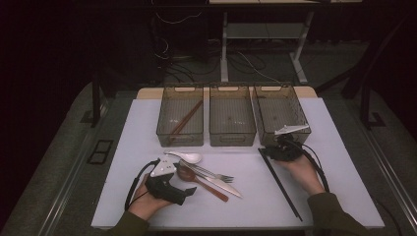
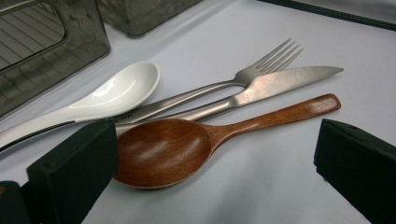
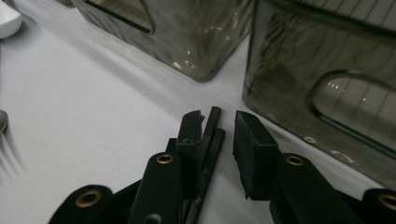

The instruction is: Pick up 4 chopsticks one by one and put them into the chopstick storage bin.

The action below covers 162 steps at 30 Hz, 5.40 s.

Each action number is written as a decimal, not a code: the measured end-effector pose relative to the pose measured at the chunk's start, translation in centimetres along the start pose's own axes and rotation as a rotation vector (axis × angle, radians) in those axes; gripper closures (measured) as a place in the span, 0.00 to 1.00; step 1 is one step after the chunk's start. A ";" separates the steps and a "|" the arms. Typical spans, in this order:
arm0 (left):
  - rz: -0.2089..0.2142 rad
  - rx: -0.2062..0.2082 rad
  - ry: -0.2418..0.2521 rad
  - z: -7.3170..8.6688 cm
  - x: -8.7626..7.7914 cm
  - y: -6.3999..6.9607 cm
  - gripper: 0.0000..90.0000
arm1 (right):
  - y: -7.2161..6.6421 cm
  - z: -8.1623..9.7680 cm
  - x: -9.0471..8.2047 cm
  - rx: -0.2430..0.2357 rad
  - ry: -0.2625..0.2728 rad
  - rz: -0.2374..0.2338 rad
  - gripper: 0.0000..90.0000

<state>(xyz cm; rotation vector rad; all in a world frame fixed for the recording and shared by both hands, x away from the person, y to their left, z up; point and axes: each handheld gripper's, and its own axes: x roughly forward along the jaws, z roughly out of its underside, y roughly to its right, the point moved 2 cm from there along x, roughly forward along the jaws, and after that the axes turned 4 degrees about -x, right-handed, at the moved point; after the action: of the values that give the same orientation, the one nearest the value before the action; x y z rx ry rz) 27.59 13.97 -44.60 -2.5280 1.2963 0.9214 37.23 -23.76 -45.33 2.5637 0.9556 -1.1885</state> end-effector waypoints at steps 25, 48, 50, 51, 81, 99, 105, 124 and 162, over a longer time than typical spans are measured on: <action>0.005 0.002 0.003 -0.1 0.1 0.1 0.00 | -2.5 -0.5 1.9 -0.122 -0.031 0.049 0.83; 0.004 0.000 0.003 0.1 -0.1 -0.2 0.00 | -5.9 -1.1 1.1 -0.226 0.004 -0.096 0.79; 0.002 -0.002 0.003 0.1 -0.1 -0.2 0.00 | -5.7 -0.4 0.2 -0.226 -0.012 -0.098 0.81; 0.002 -0.001 0.003 0.1 -0.1 -0.2 0.00 | -5.7 0.0 -0.3 -0.223 -0.024 -0.095 0.83; 0.002 0.000 0.007 0.0 -0.2 -0.1 0.00 | -5.8 7.6 -6.3 -0.240 -0.104 -0.122 0.99; 0.002 0.000 0.005 0.0 -0.1 -0.1 0.00 | -5.2 7.5 -6.5 -0.236 -0.107 -0.097 0.99; 0.002 0.001 0.007 0.0 -0.1 -0.1 0.00 | -5.0 7.5 -6.6 -0.226 -0.101 -0.089 0.99; 0.000 0.001 0.005 0.0 -0.2 -0.1 0.00 | -5.4 7.7 -6.4 -0.239 -0.118 -0.103 0.99; 0.005 0.001 0.000 0.1 0.0 -0.1 0.00 | -3.9 6.8 -5.2 -0.223 -0.043 -0.083 0.85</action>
<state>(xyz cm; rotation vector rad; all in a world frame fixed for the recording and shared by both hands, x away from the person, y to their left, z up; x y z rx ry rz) 27.61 14.10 -44.66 -2.5256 1.3032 0.9209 28.12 -25.83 -45.65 2.3369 1.1263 -1.0843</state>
